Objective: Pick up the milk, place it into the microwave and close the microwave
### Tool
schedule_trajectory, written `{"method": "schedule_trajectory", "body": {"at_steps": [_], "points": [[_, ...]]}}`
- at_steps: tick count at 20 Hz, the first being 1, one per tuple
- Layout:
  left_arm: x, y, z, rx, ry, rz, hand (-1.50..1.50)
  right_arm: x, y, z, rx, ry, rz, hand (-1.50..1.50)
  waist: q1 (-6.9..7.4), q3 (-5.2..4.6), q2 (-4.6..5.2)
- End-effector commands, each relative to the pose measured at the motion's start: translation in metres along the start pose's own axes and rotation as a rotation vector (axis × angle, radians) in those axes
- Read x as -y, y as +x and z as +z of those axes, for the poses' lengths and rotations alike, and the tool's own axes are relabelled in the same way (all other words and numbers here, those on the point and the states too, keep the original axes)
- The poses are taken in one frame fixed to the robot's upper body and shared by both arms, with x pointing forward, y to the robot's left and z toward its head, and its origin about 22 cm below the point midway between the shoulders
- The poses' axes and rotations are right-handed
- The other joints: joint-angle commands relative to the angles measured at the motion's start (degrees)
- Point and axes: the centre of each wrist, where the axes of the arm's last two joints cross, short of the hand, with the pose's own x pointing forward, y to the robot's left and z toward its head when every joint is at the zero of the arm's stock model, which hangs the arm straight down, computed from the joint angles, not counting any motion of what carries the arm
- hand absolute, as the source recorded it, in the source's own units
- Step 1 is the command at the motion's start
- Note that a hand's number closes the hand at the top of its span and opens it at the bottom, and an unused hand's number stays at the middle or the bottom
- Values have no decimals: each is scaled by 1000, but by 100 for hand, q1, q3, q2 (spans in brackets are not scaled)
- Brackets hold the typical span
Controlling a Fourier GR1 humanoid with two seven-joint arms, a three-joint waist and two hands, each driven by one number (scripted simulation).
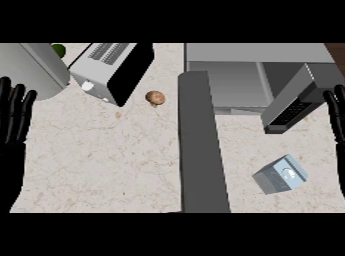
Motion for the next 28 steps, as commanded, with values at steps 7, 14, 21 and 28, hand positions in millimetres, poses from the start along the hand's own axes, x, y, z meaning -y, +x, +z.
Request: {"method": "schedule_trajectory", "body": {"at_steps": [7, 14, 21, 28], "points": [[-11, -35, -4, -147, 36, 116, -150, -34, 7, 30, -61, 233, -336, -150, -56, 17, 220], [-24, -29, 27, -133, 31, 90, -150, -23, 35, 85, -103, 255, -386, -150, -94, 18, 183], [-16, -27, 66, -157, 23, 122, -150, -22, 38, 94, -102, 165, -299, -150, -75, 15, 188], [-24, -20, 63, -160, 32, 94, -150, -19, 18, 98, -85, 67, -150, -150, -83, 18, 192]]}}
